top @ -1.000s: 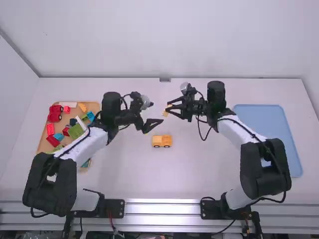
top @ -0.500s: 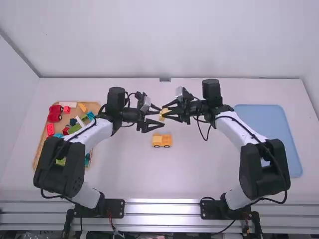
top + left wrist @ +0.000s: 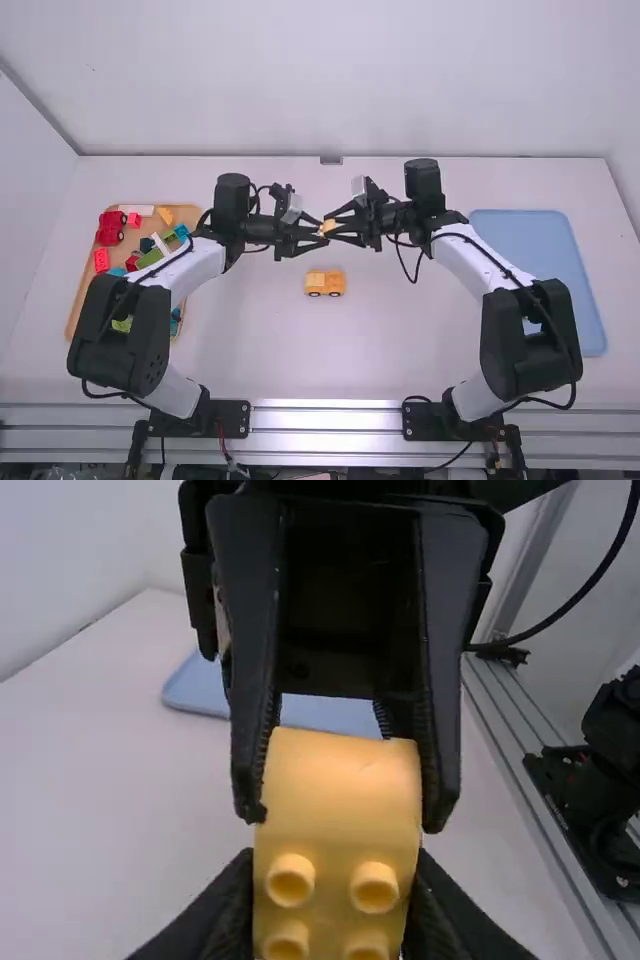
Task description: Assemble lego blocks to make yellow taxi
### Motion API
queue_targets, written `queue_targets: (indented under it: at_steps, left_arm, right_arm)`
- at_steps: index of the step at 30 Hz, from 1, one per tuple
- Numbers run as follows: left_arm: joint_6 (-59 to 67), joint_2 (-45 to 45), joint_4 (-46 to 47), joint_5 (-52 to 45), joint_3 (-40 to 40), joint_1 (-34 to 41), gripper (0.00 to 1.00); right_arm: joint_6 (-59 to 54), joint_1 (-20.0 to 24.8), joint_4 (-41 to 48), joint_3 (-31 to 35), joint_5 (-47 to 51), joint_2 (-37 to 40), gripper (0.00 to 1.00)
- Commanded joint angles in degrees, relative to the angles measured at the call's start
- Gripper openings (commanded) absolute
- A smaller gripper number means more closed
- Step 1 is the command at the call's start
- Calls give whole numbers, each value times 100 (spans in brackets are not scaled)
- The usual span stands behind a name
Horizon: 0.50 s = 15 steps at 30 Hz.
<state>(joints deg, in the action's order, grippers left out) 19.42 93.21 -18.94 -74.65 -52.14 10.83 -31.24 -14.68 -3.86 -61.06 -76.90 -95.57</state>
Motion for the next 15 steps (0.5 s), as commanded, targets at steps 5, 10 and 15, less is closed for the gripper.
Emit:
queue_targets:
  at_steps: [5, 10, 15]
  left_arm:
    - [-9, -4, -7, -256, -131, 79, 2]
    - [-109, -4, 37, -190, -131, 79, 5]
    - [-734, -9, 428, 1552, -160, 39, 6]
  right_arm:
    - [-50, -2, -39, -164, 87, 66, 17]
    - [76, 7, -160, -164, 262, 66, 99]
    - [1283, 216, -518, -160, 2105, 195, 99]
